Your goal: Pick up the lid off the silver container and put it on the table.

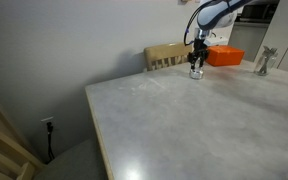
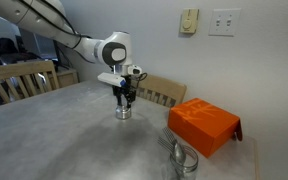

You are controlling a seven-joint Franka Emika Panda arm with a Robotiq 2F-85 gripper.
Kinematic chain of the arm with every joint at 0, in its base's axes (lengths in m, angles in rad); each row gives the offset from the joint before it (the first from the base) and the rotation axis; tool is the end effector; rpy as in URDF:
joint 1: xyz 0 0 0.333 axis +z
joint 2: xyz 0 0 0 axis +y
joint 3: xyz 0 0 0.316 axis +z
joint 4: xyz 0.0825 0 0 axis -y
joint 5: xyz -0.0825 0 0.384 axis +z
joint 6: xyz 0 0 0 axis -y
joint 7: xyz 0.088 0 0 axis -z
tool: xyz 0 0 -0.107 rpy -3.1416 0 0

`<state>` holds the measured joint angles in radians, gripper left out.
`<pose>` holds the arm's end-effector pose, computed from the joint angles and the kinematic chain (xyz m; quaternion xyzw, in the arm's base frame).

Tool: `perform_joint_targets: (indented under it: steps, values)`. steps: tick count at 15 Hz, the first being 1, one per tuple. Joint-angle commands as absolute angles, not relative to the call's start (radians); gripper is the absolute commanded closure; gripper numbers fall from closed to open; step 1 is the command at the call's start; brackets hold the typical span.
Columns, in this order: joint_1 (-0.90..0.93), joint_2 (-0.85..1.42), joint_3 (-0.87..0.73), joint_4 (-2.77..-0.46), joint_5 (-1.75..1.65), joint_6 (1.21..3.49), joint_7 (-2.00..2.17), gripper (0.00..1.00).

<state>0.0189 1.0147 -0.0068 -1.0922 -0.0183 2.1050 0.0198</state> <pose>0.7719 0.0102 0.1974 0.9999 0.0024 -0.0008 0.0108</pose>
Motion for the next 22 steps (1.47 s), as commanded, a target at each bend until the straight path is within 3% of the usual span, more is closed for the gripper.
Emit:
perform_joint_targets:
  steps: [1,14,22]
  values:
    - [0.037,0.968,-0.042,-1.104,-0.054,2.044,0.057,0.56]
    - [0.084,0.91,0.043,-1.124,0.015,2.147,0.093,0.56]
    - [0.199,0.938,0.007,-1.134,-0.007,2.177,0.299,0.56]
